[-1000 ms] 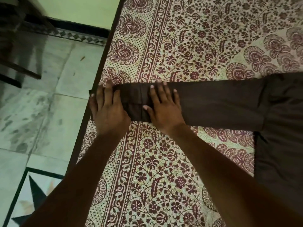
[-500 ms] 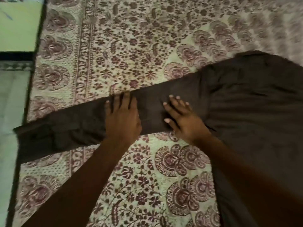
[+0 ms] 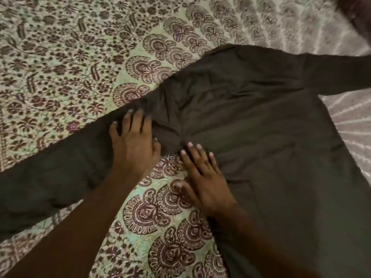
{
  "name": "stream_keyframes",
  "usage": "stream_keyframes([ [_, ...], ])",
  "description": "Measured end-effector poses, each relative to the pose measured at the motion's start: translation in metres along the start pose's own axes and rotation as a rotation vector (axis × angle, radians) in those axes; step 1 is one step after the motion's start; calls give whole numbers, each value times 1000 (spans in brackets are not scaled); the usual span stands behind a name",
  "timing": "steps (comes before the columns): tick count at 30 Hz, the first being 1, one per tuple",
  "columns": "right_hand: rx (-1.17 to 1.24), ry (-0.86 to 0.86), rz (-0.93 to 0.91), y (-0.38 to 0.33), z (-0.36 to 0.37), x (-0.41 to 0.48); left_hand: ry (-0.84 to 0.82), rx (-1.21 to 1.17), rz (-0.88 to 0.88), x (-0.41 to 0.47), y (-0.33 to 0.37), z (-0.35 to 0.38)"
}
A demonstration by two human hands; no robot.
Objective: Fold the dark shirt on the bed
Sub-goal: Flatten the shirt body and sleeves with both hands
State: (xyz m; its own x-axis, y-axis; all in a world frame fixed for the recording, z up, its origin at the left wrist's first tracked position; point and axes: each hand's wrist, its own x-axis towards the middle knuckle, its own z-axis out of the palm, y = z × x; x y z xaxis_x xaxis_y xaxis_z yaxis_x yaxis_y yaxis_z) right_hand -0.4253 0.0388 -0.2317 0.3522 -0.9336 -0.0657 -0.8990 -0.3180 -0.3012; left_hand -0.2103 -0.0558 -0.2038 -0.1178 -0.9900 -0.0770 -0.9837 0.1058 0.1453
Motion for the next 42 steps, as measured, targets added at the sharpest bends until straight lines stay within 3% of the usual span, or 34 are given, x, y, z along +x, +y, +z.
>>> stream_keyframes([
  [3, -30, 85, 279, 35, -7, 13, -20, -43, 268, 3, 22, 15],
  [6, -127, 11, 464, 57, -5, -11, -111, -9, 255, -18, 37, 33],
  [10, -122, -122, 321, 45, -11, -90, -168, -22, 117, -27, 54, 20],
  [13, -21, -168, 270, 51, -21, -112, -177, -70, 138, -32, 80, 10],
  [16, 37, -11, 288, 74, -31, -75, -262, -66, 177, -44, 97, 21],
  [18, 15, 38, 207, 94, -34, -27, -323, -23, 162, -49, 97, 29],
  [21, -37, -67, -26, 133, -38, 46, -383, -7, 95, -50, 103, 26],
  [23, -77, -124, -54, 159, -42, 79, -388, 39, 53, -45, 112, 16],
  [28, 42, -130, 486, 217, -74, 74, -514, 195, -46, -24, 148, -7],
  [30, 48, -176, 616, 242, -91, 62, -572, 268, -106, -15, 171, -13],
  [33, 73, -103, 654, 257, -102, 57, -496, 211, -213, -3, 212, -20],
  [36, -30, -40, 231, 252, -93, 66, -271, 7, -134, 22, 248, -12],
  [38, -61, -103, 108, 254, -81, 67, -209, -70, -29, 41, 261, 7],
  [42, 23, 9, 496, 291, -80, 28, -219, -2, 22, 35, 270, 55],
])
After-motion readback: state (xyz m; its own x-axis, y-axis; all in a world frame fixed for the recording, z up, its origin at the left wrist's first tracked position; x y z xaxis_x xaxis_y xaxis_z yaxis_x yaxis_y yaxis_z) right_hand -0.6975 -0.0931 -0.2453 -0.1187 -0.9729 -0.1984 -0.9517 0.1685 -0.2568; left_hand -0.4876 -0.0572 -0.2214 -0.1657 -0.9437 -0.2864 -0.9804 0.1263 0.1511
